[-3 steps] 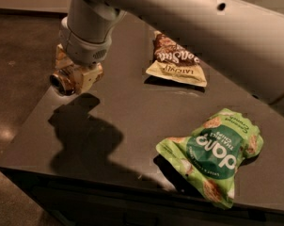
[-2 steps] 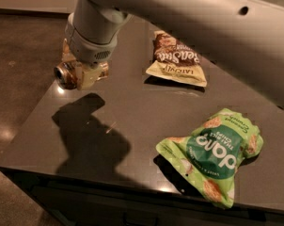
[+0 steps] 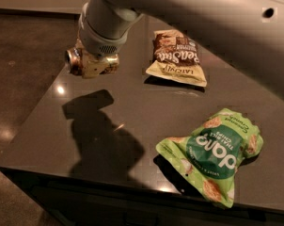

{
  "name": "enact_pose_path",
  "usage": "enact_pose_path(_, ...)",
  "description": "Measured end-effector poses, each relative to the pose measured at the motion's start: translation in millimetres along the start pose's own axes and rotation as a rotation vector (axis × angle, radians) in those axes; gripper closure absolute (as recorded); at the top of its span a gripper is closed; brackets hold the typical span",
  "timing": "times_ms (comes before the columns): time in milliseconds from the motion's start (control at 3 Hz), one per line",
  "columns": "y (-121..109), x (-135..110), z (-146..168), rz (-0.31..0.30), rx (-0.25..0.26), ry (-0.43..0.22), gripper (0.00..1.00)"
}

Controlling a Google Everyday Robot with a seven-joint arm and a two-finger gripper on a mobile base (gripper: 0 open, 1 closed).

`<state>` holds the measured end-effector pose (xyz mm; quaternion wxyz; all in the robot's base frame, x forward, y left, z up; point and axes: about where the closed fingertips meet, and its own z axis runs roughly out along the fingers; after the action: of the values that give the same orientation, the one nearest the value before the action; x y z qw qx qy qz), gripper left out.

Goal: Place orange can upright

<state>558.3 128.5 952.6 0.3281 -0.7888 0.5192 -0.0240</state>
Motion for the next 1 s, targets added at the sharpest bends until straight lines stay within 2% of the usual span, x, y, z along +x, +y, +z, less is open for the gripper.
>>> enact_pose_path(333,-0.8,0.5,-0.3,0.014,0.002,-0.005,1.00)
enact_pose_path(667,-3.6,7.4,0.9,0.067,-0.009,-0.070,1.00)
enact_pose_path(1000,-6.5,18.2,8.2,0.143,-0.043,-0.184,1.00)
